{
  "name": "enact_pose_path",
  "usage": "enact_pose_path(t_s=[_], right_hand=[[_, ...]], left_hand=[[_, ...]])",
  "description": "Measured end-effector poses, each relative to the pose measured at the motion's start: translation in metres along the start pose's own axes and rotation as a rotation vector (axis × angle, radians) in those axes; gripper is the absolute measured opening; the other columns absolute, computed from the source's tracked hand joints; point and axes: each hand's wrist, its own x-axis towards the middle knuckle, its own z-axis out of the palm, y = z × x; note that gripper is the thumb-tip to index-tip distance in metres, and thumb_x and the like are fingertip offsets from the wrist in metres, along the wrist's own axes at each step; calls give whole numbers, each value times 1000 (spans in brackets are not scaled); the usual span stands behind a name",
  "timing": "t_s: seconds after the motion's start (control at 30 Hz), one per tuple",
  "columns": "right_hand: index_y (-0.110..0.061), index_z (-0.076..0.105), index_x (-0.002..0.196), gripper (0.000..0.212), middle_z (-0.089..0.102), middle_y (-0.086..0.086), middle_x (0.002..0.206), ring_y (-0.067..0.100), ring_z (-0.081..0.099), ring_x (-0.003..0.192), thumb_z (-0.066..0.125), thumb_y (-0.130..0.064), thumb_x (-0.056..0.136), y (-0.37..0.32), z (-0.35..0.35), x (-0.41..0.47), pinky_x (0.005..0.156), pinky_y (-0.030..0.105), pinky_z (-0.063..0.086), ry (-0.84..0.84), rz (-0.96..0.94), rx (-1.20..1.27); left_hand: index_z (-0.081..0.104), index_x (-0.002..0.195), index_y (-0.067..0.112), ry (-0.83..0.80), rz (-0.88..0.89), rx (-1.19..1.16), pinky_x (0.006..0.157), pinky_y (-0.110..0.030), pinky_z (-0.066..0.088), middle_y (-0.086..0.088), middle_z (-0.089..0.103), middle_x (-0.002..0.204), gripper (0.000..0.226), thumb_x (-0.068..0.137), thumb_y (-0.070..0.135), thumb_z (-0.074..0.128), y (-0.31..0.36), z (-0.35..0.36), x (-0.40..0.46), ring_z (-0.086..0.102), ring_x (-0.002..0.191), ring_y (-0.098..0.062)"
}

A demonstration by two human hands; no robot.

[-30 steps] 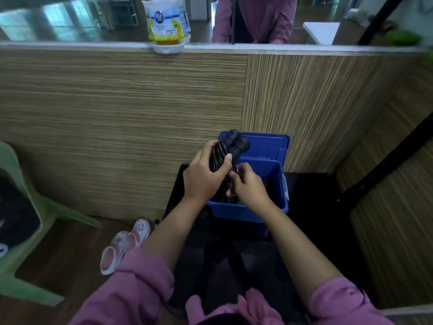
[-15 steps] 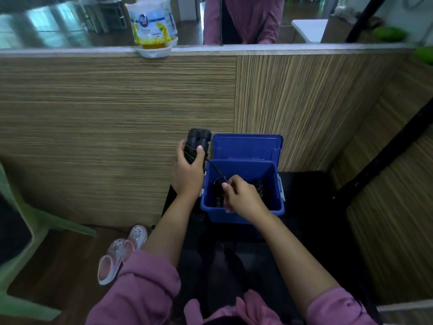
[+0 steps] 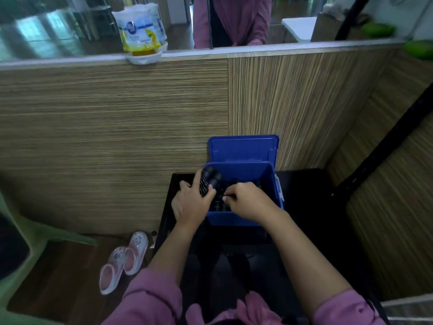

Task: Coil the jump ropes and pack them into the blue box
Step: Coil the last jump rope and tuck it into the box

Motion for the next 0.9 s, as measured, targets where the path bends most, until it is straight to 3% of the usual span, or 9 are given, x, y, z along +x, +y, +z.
enact_pose_path(t_s=[0.1,0.27,0.4,0.5,0.6,0.77,0.9], right_hand=[[-18,65,97,21,55,-3,91,20,52,96,46,-26,97,11,-2,1,83,33,28,27,-77,-99],[-29,67,99,14,49,-12,88,13,46,98,54,-29,94,35,-7,8,83,30,20,24,-152,-51],[-43,71,85,10,58,-14,86,6,52,92,70,-33,82,56,-15,13,92,34,31,-44,-143,86],[-37,75,80,14,60,-11,81,2,59,81,81,-28,70,62,-20,12,88,30,44,-117,-96,335],[-29,78,81,20,62,-9,81,2,60,78,85,-26,63,65,-24,13,80,22,46,-138,-57,447],[-17,76,92,14,76,-8,85,2,69,86,74,-15,78,70,-16,12,80,15,50,-117,40,676],[-11,69,91,20,71,-13,64,-5,64,64,52,-2,93,59,-1,6,64,12,48,-12,88,803]], left_hand=[[25,148,39,-111,97,13,70,-31,44,-6,51,116,59,93,58,37,-3,4,-13,60,90,-23],[29,148,37,-208,278,-105,76,-31,45,0,54,112,55,96,49,42,0,9,-38,59,93,-17],[38,145,33,-264,352,-341,86,-34,49,0,62,110,62,88,56,40,3,16,-54,60,100,-16],[44,142,32,-241,423,-446,87,-34,50,1,65,109,67,82,61,40,4,18,-61,61,99,-14],[49,138,31,-223,447,-500,88,-35,52,1,66,110,72,77,68,52,6,17,-64,63,101,-13],[56,130,31,-102,414,-714,94,-31,52,9,67,118,59,79,56,67,11,8,-69,61,109,-1],[60,126,26,18,346,-834,93,-33,52,11,67,117,47,83,44,66,18,-6,-57,62,109,-2]])
